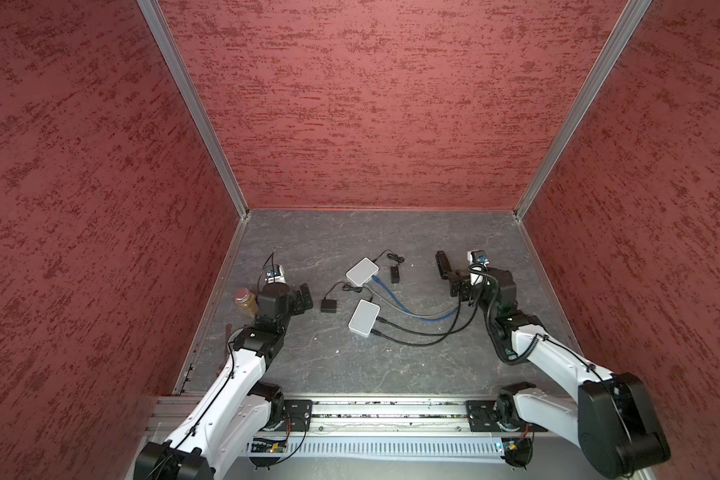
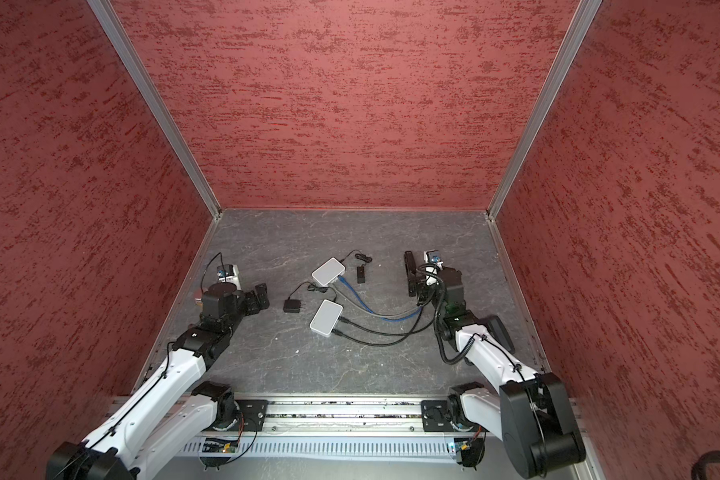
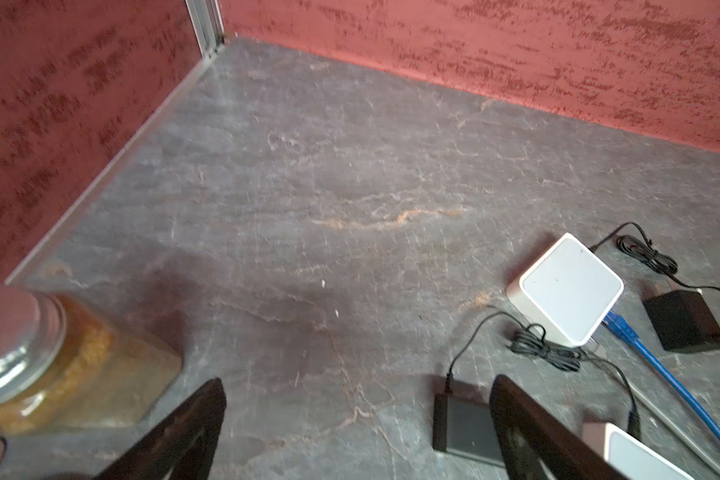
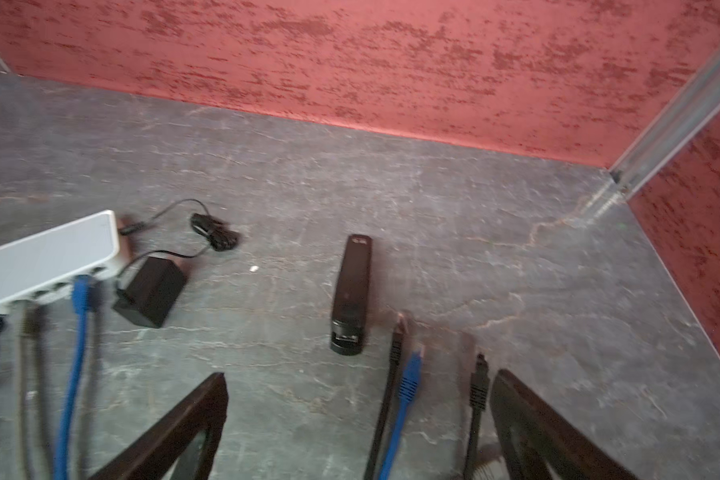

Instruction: Insert the plug into the switch port

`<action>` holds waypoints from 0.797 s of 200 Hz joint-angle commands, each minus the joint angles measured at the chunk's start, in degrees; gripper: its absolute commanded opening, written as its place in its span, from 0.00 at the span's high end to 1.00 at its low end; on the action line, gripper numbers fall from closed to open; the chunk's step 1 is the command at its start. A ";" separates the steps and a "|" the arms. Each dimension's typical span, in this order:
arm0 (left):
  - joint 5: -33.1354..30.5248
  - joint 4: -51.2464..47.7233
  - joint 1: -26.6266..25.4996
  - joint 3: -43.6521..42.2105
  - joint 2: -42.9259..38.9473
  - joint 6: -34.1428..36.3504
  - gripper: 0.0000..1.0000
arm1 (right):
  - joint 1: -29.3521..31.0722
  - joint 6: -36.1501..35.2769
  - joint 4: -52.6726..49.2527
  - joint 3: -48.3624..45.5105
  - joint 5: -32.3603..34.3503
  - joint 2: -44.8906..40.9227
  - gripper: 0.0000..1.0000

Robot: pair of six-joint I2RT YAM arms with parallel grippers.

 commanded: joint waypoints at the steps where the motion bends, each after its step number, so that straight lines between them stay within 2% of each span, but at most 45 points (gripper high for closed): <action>1: -0.15 13.24 1.97 -4.16 0.63 8.45 0.01 | -1.90 -1.29 9.43 -3.18 2.08 2.52 0.01; 26: 4.39 27.25 6.46 -11.00 1.51 8.18 0.00 | -5.35 -0.34 24.83 -8.40 -0.21 5.54 0.01; 49: 8.54 39.91 10.29 -16.06 3.50 6.57 0.00 | -8.16 -0.12 29.42 -8.17 -1.43 7.90 0.01; 88: 11.19 46.60 12.60 -15.83 10.32 7.30 0.00 | -11.40 1.14 38.52 -7.79 -2.39 13.65 0.01; 114: 13.61 51.21 13.22 -13.50 17.29 8.90 0.00 | -13.91 3.95 51.12 -9.94 -3.71 22.66 0.01; 123: 14.89 54.34 13.25 -13.11 19.79 9.61 0.00 | -14.17 3.73 48.29 -10.10 -4.24 20.93 0.01; 134: 16.48 59.04 13.33 -13.01 23.47 9.86 0.00 | -14.24 3.25 52.33 -10.84 -5.80 22.24 0.01; 159: 19.24 69.11 13.26 -12.13 33.67 10.89 0.00 | -14.18 2.99 51.13 -10.76 -6.25 21.75 0.01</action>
